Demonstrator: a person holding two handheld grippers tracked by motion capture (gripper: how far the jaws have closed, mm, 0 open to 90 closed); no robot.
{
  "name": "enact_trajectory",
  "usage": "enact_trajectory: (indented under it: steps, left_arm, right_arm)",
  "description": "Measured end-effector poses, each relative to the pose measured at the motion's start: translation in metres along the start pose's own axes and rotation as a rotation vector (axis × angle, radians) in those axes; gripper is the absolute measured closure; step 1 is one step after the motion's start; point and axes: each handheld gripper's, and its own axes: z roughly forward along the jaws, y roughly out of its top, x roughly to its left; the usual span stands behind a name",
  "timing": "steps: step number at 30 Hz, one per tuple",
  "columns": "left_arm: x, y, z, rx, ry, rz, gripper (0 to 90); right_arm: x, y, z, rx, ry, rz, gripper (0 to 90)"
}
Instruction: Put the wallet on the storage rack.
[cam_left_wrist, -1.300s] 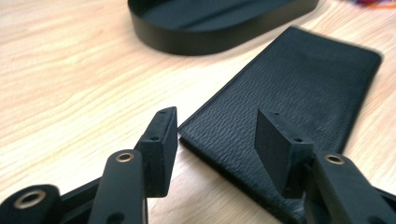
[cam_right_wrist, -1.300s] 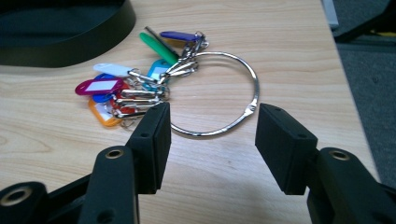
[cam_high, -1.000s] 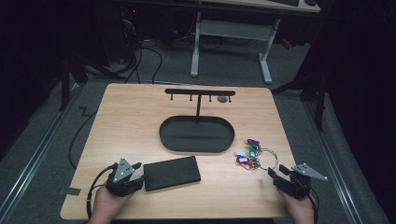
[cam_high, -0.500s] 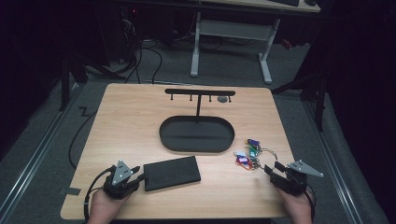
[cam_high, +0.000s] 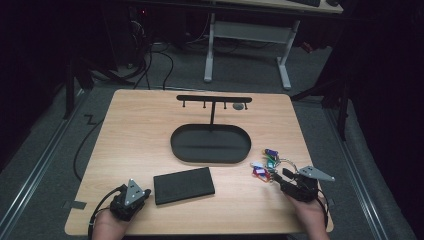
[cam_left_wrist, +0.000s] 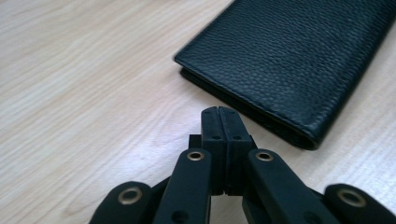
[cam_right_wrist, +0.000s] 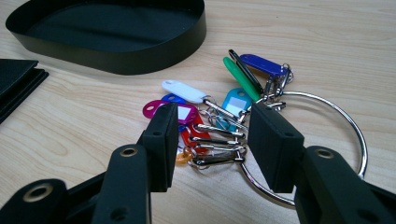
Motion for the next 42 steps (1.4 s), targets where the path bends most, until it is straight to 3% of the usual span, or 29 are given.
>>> enact_trajectory:
  steps: [16, 27, 32, 36, 42]
  left_arm:
    - [-0.017, 0.0, -0.002, 0.001, -0.055, 0.056, 89.8]
    - [-0.051, 0.007, -0.003, -0.005, -0.146, 0.148, 86.6]
    - [-0.059, 0.01, -0.003, -0.006, -0.169, 0.173, 85.1]
    - [-0.054, 0.009, -0.004, -0.002, -0.159, 0.167, 82.6]
    - [-0.04, 0.008, -0.012, -0.045, -0.136, 0.097, 77.0]
  right_arm:
    - [-0.004, 0.002, 0.003, 0.005, 0.017, 0.011, 53.6]
    - [-0.002, 0.005, 0.01, 0.009, 0.03, 0.002, 52.9]
    - [-0.001, 0.005, 0.012, 0.011, 0.034, 0.001, 52.0]
    - [-0.001, 0.004, 0.012, 0.012, 0.034, -0.003, 51.9]
    - [-0.002, 0.004, 0.011, 0.012, 0.031, 0.008, 51.9]
